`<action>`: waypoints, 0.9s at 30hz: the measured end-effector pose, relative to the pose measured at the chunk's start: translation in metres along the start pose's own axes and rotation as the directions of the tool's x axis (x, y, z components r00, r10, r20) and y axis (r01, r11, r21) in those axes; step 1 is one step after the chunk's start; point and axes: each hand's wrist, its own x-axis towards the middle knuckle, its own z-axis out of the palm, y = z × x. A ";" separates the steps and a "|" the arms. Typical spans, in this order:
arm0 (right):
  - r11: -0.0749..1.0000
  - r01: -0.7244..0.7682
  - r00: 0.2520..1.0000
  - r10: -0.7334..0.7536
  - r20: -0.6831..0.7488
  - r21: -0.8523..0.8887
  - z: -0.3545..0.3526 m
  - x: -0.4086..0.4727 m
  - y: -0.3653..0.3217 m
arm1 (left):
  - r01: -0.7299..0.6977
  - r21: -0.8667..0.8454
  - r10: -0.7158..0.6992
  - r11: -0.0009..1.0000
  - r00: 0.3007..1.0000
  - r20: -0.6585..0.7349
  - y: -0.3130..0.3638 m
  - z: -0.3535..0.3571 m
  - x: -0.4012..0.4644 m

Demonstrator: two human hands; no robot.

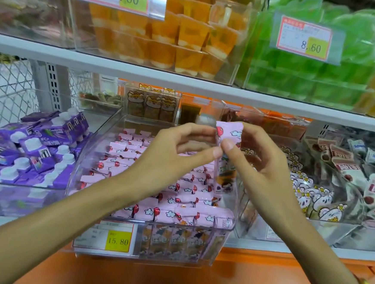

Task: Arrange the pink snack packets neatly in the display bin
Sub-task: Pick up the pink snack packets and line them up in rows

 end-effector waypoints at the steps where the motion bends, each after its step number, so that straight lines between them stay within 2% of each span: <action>1: 1.000 -0.016 0.999 0.016 -0.046 0.012 -0.001 0.000 0.000 | 0.042 0.008 -0.042 0.999 0.999 0.021 -0.003 -0.002 0.000; 3: 0.996 -0.061 0.984 0.071 -0.161 0.067 -0.005 0.001 0.002 | 0.108 0.134 -0.117 0.985 0.991 0.064 -0.009 -0.006 -0.002; 5: 0.986 -0.108 0.964 0.135 -0.228 0.129 -0.010 0.002 0.006 | 0.094 0.386 -0.155 0.918 0.979 0.129 -0.018 -0.008 -0.007; 7: 0.984 -0.155 0.957 0.172 -0.234 0.089 -0.014 0.000 0.009 | 0.029 0.603 -0.187 0.797 0.962 0.200 -0.025 -0.009 -0.013; 9: 0.982 -0.189 0.960 0.182 -0.215 -0.015 -0.018 -0.002 0.012 | -0.036 0.706 -0.210 0.708 0.943 0.258 -0.031 -0.010 -0.017; 11: 0.975 -0.177 0.974 0.154 -0.164 -0.134 -0.021 -0.006 0.013 | -0.070 0.728 -0.222 0.682 0.929 0.297 -0.033 -0.011 -0.017; 14: 0.956 -0.089 0.996 0.091 -0.007 -0.278 -0.020 -0.012 0.011 | -0.050 0.707 -0.243 0.706 0.920 0.308 -0.034 -0.012 -0.014; 16: 0.906 0.014 0.994 0.034 0.105 -0.423 -0.019 -0.015 0.007 | -0.037 0.713 -0.261 0.700 0.916 0.304 -0.032 -0.011 -0.013; 19: 0.821 0.112 0.982 -0.004 0.190 -0.560 -0.026 -0.014 -0.003 | -0.027 0.744 -0.254 0.668 0.931 0.262 -0.031 -0.008 -0.013; 24: 0.770 0.145 0.944 0.080 0.320 -0.621 -0.040 -0.010 -0.016 | 0.011 0.751 -0.218 0.661 0.959 0.178 -0.031 -0.005 -0.014; 27: 0.658 0.227 0.886 0.167 0.433 -0.718 -0.034 -0.010 -0.006 | 0.027 0.737 -0.222 0.676 0.960 0.169 -0.031 -0.006 -0.013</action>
